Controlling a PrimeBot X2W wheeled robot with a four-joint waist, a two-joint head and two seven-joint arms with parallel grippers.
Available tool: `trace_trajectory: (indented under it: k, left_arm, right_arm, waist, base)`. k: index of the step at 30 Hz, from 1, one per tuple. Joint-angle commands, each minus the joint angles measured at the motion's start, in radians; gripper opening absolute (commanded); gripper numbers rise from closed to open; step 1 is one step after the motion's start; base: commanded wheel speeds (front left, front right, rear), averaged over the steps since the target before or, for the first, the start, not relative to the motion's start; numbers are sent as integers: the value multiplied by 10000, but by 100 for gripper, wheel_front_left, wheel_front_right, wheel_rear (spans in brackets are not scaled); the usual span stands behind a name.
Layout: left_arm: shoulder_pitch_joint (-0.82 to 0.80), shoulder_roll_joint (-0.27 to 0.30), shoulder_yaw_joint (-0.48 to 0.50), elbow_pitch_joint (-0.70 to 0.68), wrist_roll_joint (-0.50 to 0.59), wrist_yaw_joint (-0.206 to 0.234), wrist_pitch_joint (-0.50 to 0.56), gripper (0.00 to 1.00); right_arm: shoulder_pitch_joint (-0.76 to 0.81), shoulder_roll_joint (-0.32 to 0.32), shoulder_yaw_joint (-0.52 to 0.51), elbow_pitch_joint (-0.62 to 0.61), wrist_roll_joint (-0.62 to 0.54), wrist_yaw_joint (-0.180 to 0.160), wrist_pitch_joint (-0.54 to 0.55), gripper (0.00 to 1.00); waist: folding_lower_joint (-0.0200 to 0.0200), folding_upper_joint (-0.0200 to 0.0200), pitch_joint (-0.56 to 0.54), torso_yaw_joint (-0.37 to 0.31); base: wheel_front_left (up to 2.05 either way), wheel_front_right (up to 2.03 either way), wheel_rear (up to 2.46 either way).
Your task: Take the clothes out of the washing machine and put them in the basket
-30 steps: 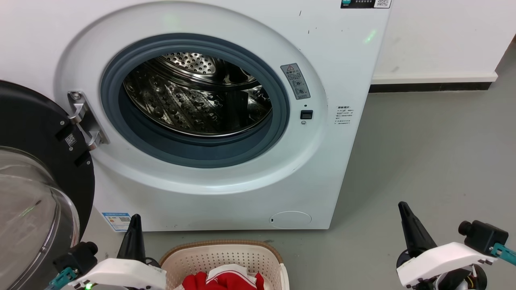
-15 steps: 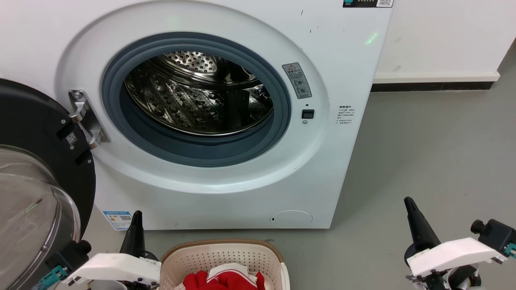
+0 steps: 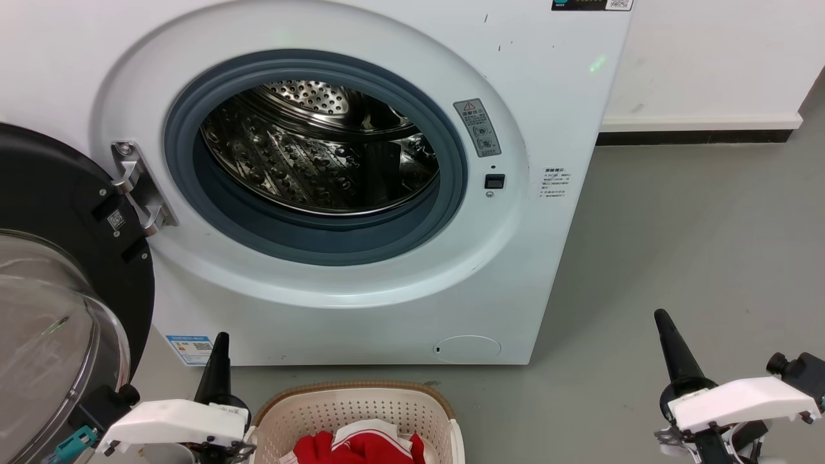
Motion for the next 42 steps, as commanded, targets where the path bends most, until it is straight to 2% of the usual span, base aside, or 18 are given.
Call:
trace_trajectory:
  k: [1,22,42]
  left_arm:
    - [-271,24,45,-68,-292,-84,61,0]
    - [-483,-40,228,90,-2712,-296,656,0]
    - [-631,-89,351,209,-4459,-460,1076,0]
  right_arm:
    - [-246,-61,-47,-54,304,0,65,0]
    - [-415,-56,-338,94,2763,-1,403,0]
    - [-527,-36,-566,213,4527,-2,665,0]
  waist:
    - [0,0,4,4]
    - [0,0,64,70]
    - [0,0,117,127]
  base:
    - [0,0,0]
    - [0,0,0]
    - [0,0,0]
